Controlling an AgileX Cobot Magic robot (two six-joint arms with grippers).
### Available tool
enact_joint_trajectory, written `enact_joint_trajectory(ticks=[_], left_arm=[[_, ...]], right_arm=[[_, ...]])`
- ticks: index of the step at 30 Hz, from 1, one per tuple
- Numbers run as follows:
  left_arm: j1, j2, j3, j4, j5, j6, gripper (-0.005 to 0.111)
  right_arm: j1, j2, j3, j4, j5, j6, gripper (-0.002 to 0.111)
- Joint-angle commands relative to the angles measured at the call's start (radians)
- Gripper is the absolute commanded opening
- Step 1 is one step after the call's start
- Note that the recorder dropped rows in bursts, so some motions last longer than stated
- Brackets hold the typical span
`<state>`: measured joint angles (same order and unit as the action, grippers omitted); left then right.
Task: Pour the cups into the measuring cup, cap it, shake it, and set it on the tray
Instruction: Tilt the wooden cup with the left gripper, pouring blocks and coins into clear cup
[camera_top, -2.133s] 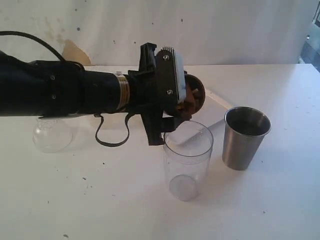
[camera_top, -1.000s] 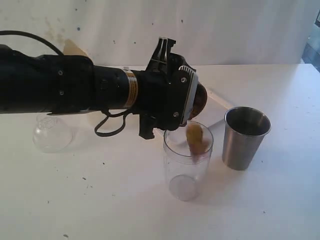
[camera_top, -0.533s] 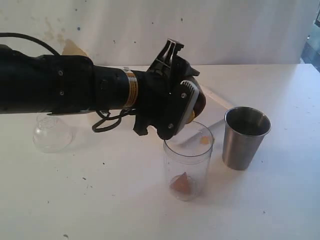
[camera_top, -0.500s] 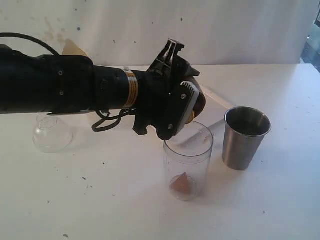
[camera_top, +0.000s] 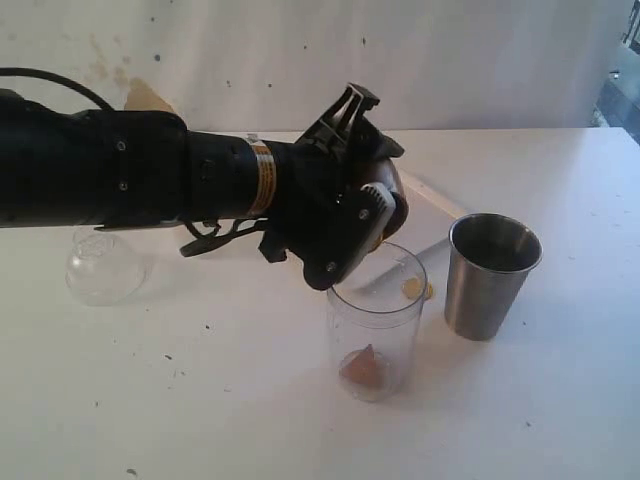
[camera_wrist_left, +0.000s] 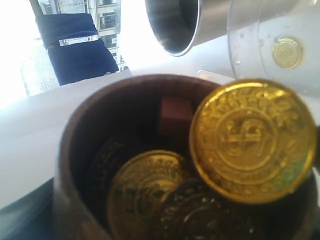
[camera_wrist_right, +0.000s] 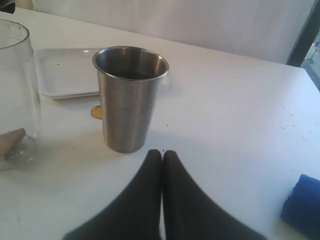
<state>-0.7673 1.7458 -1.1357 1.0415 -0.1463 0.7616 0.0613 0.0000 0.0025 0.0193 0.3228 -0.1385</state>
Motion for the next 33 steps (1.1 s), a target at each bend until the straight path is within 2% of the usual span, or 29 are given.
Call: enact_joint_trajectory(ticks=[1, 7, 15, 33], left_arm=[[-0.004, -0.012, -0.01, -0.007, -0.01, 0.028, 0.0], [-0.052, -0.012, -0.01, -0.009, 0.022, 0.026, 0.0], [-0.054, -0.012, -0.011, -0.009, 0.092, 0.112, 0.0], [-0.061, -0.012, -0.011, -0.009, 0.091, 0.294, 0.0]], right_arm=[[-0.003, 0.0, -0.003, -0.005, -0.009, 0.01, 0.0], [-0.003, 0.0, -0.003, -0.005, -0.009, 0.01, 0.0], [-0.003, 0.0, -0.003, -0.005, -0.009, 0.01, 0.0], [-0.003, 0.0, -0.003, -0.005, -0.009, 0.01, 0.0]])
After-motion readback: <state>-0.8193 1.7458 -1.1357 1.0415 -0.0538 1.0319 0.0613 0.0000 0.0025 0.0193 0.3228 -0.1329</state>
